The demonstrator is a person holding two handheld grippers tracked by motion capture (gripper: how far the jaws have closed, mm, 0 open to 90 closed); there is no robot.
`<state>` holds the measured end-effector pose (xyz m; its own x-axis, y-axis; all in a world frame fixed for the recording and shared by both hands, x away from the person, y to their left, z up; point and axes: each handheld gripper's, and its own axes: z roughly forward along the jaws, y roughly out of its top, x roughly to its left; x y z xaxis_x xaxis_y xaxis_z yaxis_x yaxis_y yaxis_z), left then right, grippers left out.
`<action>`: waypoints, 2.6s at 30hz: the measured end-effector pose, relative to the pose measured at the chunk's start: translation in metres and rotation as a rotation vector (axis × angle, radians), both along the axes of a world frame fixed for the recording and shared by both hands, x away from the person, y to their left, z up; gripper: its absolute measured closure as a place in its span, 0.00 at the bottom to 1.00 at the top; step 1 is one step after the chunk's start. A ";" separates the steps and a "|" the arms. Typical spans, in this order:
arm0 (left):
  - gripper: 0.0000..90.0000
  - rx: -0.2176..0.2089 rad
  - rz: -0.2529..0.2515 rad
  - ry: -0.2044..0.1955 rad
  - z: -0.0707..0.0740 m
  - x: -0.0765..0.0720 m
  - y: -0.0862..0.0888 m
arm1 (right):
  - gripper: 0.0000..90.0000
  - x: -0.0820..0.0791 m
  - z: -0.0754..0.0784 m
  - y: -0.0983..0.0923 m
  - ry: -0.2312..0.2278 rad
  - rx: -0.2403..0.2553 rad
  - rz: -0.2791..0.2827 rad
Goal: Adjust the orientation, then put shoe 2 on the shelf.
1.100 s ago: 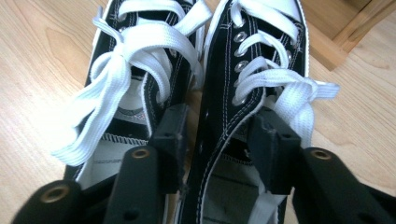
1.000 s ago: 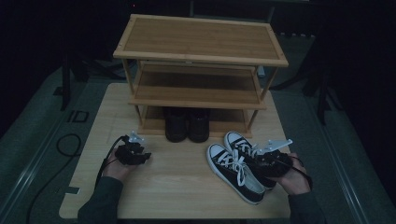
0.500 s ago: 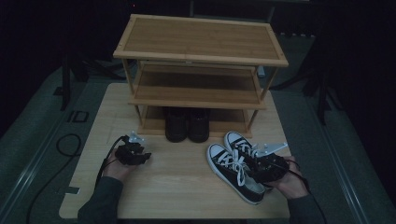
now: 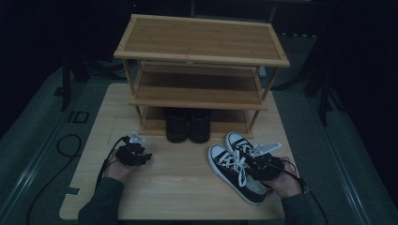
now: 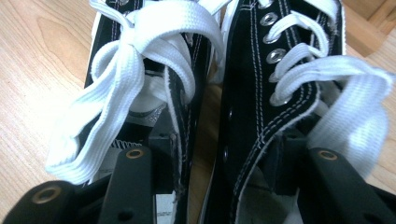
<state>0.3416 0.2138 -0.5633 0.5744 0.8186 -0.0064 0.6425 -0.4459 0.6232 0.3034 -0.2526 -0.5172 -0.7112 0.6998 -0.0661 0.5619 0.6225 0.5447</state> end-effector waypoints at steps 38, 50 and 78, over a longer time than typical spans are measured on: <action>0.63 -0.003 -0.004 0.005 0.000 0.000 0.001 | 0.94 0.011 -0.005 -0.003 0.006 0.054 0.027; 0.63 -0.004 -0.003 0.005 0.000 0.000 0.001 | 0.94 0.012 -0.004 -0.004 0.000 0.049 0.046; 0.63 -0.008 -0.002 0.002 0.000 0.000 0.001 | 0.94 0.019 0.018 -0.004 -0.034 0.051 0.116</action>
